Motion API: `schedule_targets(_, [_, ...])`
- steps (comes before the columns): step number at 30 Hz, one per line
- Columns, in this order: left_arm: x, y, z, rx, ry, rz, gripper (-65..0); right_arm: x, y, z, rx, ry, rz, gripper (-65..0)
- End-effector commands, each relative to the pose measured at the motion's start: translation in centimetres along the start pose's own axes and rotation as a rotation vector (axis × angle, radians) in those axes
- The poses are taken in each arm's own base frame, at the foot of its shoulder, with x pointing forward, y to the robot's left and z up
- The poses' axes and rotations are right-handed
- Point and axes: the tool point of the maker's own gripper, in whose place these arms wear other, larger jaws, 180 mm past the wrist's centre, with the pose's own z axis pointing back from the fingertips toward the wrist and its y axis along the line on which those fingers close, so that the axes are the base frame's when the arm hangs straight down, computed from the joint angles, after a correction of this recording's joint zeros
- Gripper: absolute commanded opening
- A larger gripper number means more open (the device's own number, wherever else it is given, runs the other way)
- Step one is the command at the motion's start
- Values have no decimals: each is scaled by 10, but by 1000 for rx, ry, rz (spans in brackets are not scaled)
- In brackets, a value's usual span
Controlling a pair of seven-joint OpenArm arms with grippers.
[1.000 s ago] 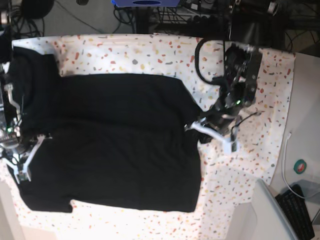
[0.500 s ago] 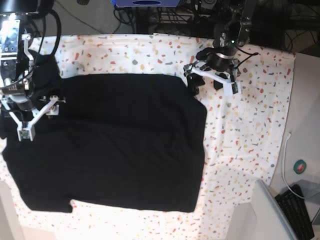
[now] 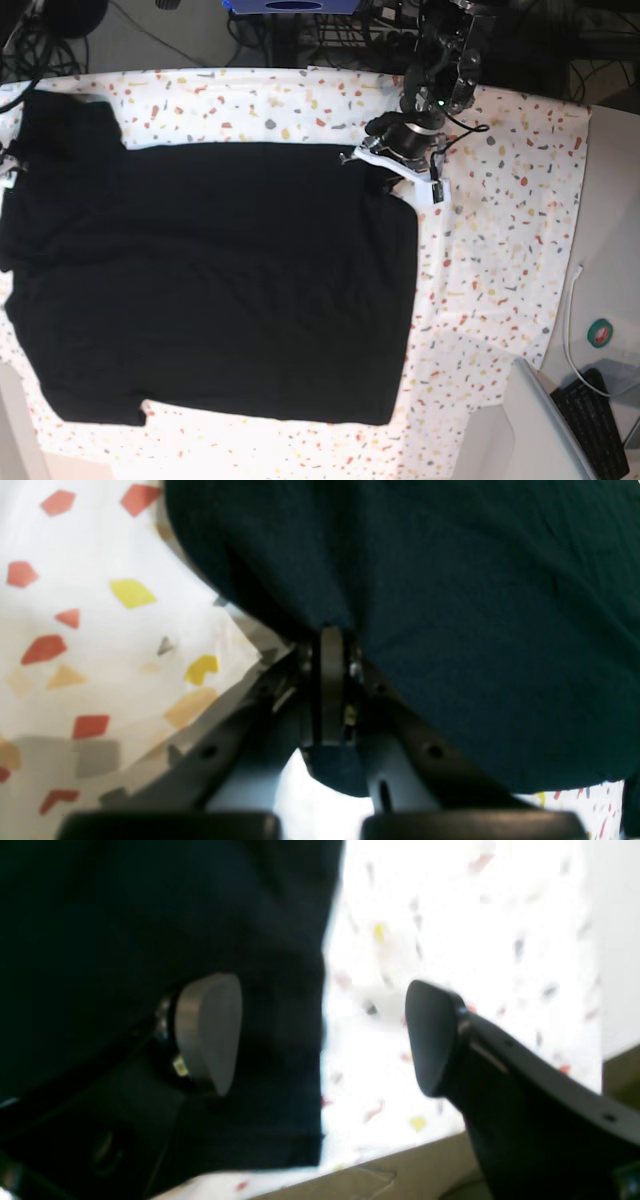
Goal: Layout the t-shirt on the table in an organized manner, then fold the t-shirt properly
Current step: 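Release the shirt and reposition both grippers along the shoulder edge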
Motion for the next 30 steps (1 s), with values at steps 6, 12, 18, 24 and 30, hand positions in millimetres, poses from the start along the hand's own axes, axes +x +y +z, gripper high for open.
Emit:
schedule_targets(6, [-4, 4, 2, 9, 27, -10, -650, 7, 8, -2, 64, -14, 55, -183])
schedule_targets(12, [-5, 4, 2, 9, 29, -14, -650, -13, 17, -11, 94, 29, 30, -183])
schedule_targets(18, [-7, 4, 16, 5, 19, -17, -650, -23, 27, -12, 147, 52, 78, -398])
schedule_targets(24, [-8, 10, 39, 5, 13, -43, -650, -39, 23, 3, 189, 125, 152, -650])
schedule_targets(30, [-12, 14, 55, 9, 16, -61, -650, -41, 16, 32, 116, 114, 196, -650])
